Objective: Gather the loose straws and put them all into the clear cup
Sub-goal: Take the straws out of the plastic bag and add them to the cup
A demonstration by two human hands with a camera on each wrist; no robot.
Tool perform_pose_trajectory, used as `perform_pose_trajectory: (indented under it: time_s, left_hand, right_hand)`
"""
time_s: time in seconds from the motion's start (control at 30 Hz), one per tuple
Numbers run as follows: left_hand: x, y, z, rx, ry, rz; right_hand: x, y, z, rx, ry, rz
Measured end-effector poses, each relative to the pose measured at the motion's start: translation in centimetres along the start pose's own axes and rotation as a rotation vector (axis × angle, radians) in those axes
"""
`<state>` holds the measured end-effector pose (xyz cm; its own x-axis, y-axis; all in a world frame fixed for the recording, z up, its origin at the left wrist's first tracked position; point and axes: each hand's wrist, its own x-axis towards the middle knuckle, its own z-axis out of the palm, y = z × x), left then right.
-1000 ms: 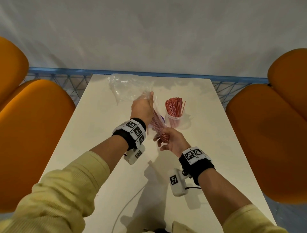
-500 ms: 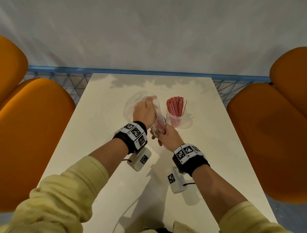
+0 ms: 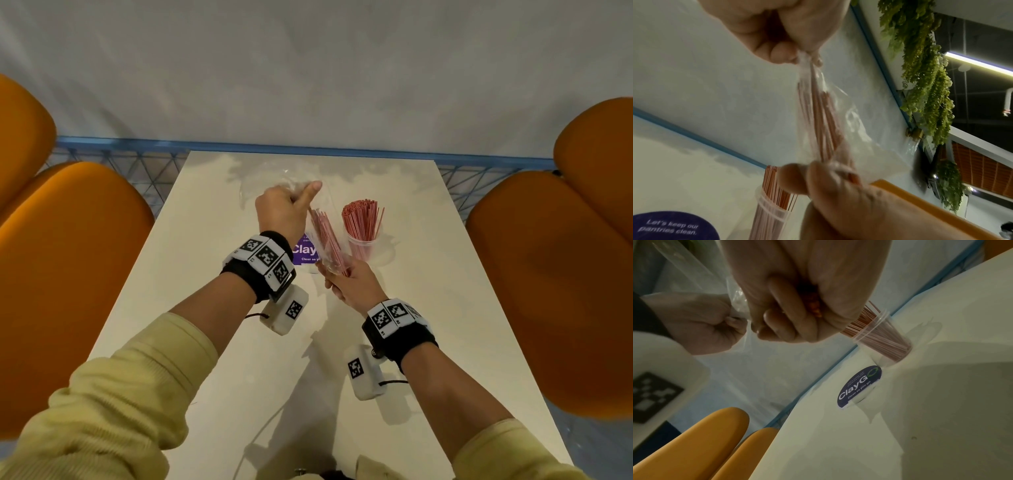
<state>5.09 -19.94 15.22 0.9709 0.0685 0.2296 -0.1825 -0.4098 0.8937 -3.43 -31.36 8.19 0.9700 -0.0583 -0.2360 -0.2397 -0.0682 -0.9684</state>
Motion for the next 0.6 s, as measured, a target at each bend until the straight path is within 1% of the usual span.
perform_pose_trajectory:
  time_s: [0.1, 0.2, 0.3, 0.33, 0.43, 0.5, 0.6]
  left_hand:
    - [0.1, 0.0, -0.3, -0.039, -0.002, -0.044]
    - [-0.4, 0.0, -0.1, 0.027, -0.065, -0.002]
    - [-0.5, -0.1, 0.0, 0.052, -0.113, 0.024]
    - [-0.4, -0.1, -0.1, 0.039, -0.111, 0.012]
    - [0.2, -0.1, -0.3, -0.016, -0.044, -0.038]
    - [0.5, -0.2, -0.4, -0.014, -0.011, -0.04]
    - [0.6, -0.5, -0.4, -0.009, 0.004, -0.023]
  right_hand:
    - [-0.1, -0.2, -0.1, 0.007, 0.0, -0.009]
    - [-0.1, -0.3, 0.2, 0.018, -0.012, -0.014]
    - [-0.1, 0.2, 0.3, -0.004, 0.013, -0.014]
    - [0.1, 0.5, 0.3, -0.013, 0.028, -0.014]
    - [0.3, 0.7, 0.0, -0.036, 0.043, -0.002]
    - [0.3, 0.7, -0.1, -0.022, 0.032, -0.001]
    - [0.2, 1.2, -0.2, -0.019, 0.052, -0.008]
